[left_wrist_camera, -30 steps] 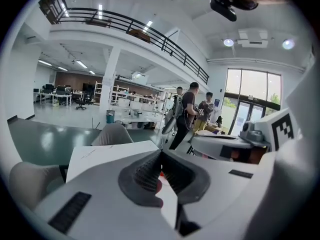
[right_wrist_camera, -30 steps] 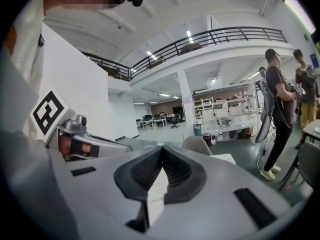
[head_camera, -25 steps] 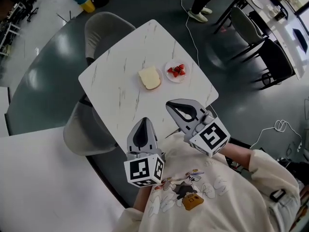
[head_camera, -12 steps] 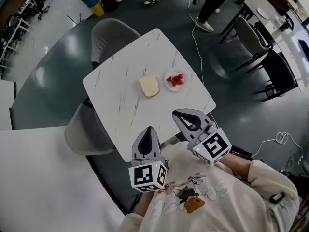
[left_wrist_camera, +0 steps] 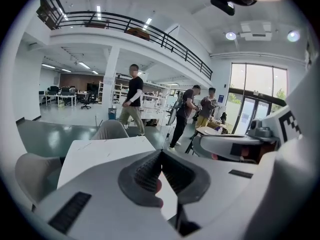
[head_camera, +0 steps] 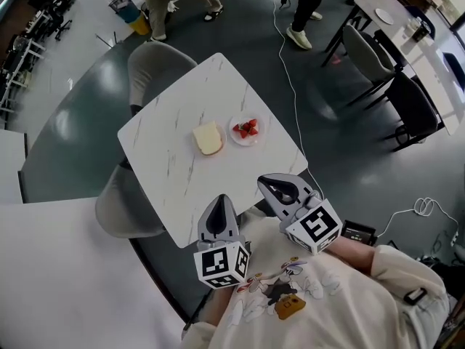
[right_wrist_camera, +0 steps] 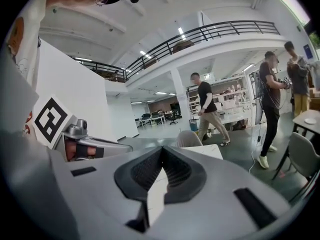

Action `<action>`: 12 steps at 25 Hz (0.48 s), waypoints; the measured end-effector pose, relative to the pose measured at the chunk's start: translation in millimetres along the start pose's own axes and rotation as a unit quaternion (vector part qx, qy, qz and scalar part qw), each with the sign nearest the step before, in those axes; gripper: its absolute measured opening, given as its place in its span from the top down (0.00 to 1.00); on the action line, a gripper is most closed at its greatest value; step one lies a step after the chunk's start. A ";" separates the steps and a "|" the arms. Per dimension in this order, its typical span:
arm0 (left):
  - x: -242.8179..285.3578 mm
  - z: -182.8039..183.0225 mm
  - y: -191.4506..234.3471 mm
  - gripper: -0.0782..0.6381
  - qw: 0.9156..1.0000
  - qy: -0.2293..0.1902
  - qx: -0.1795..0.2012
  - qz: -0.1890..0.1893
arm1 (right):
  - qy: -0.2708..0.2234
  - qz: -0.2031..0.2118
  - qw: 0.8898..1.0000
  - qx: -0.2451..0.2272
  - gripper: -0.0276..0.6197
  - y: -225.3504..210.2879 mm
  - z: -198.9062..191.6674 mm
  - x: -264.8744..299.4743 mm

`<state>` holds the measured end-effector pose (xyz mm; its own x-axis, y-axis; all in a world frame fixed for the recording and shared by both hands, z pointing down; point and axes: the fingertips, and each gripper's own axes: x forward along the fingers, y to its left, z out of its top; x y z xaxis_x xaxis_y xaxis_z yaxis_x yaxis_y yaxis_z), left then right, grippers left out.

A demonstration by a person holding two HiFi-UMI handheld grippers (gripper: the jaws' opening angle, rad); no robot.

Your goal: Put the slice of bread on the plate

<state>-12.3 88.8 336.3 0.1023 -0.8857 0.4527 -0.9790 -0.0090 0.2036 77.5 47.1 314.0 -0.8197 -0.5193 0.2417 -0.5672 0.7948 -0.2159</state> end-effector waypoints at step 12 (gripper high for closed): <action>9.8 4.7 -22.1 0.88 1.000 -0.004 0.015 0.017 | -0.005 0.017 1.000 -0.004 0.95 -11.0 3.6 -10.1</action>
<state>9.5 78.2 332.2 0.0686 -0.8894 0.4519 -0.9867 0.0064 0.1625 91.7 42.4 310.6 -0.8395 -0.4949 0.2242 -0.5380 0.8150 -0.2154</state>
